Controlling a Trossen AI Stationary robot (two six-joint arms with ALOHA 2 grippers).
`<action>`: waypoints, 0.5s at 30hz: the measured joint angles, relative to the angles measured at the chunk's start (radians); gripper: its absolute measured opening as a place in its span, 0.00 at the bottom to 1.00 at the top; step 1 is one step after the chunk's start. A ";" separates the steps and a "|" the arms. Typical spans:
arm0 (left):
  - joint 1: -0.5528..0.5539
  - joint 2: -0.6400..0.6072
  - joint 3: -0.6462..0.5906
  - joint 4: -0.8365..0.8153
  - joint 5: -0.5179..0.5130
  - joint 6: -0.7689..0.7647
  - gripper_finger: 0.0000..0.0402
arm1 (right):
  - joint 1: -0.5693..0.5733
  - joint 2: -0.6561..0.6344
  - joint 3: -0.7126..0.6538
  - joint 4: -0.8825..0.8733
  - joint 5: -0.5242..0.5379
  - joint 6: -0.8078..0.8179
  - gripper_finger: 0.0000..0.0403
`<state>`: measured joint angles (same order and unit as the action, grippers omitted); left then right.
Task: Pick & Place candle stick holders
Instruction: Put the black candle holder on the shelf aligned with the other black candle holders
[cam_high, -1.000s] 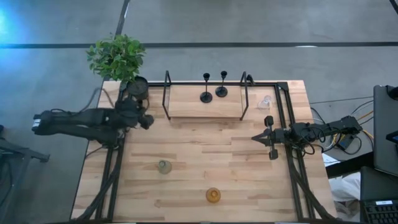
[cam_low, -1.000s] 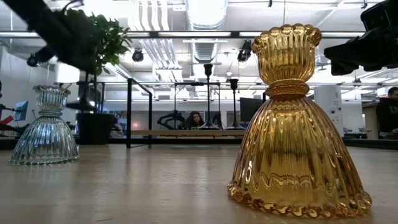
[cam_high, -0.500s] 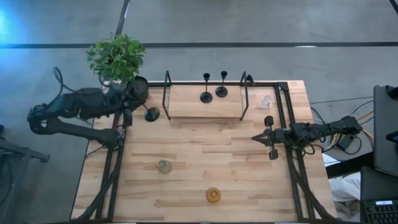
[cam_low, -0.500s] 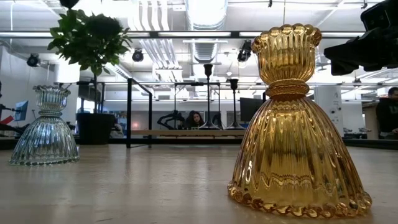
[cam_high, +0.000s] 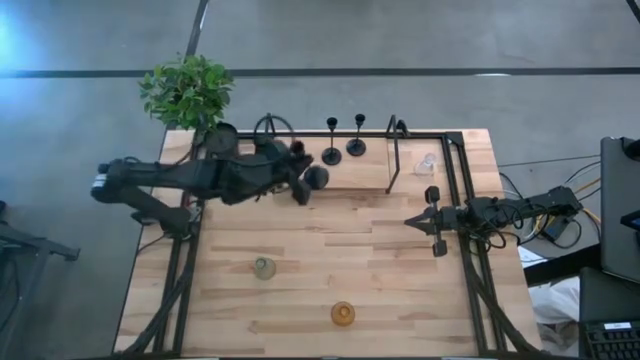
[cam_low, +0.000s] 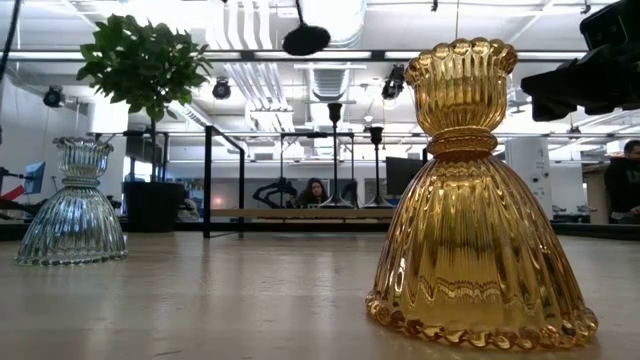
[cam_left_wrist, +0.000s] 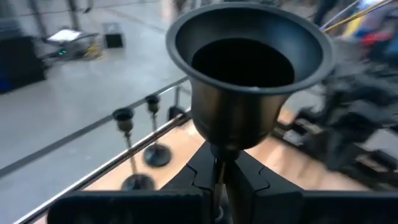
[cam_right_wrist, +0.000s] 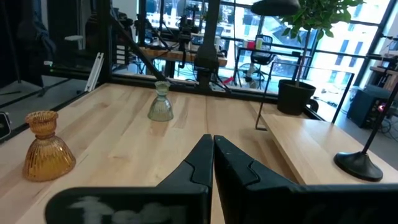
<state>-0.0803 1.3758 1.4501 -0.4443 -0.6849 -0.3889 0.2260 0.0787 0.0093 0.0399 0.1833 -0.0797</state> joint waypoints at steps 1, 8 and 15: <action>0.000 0.036 0.023 -0.011 -0.019 -0.012 0.05 | 0.000 0.000 0.000 0.000 0.000 -0.002 0.02; 0.011 0.199 0.173 -0.104 -0.177 -0.144 0.05 | 0.000 0.002 0.000 0.000 0.000 0.000 0.02; 0.045 0.273 0.179 -0.146 -0.267 -0.261 0.05 | 0.000 0.002 0.000 0.000 0.000 -0.001 0.02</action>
<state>-0.0351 1.6492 1.6287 -0.5900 -0.9521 -0.6502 0.2264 0.0811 0.0093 0.0395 0.1833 -0.0811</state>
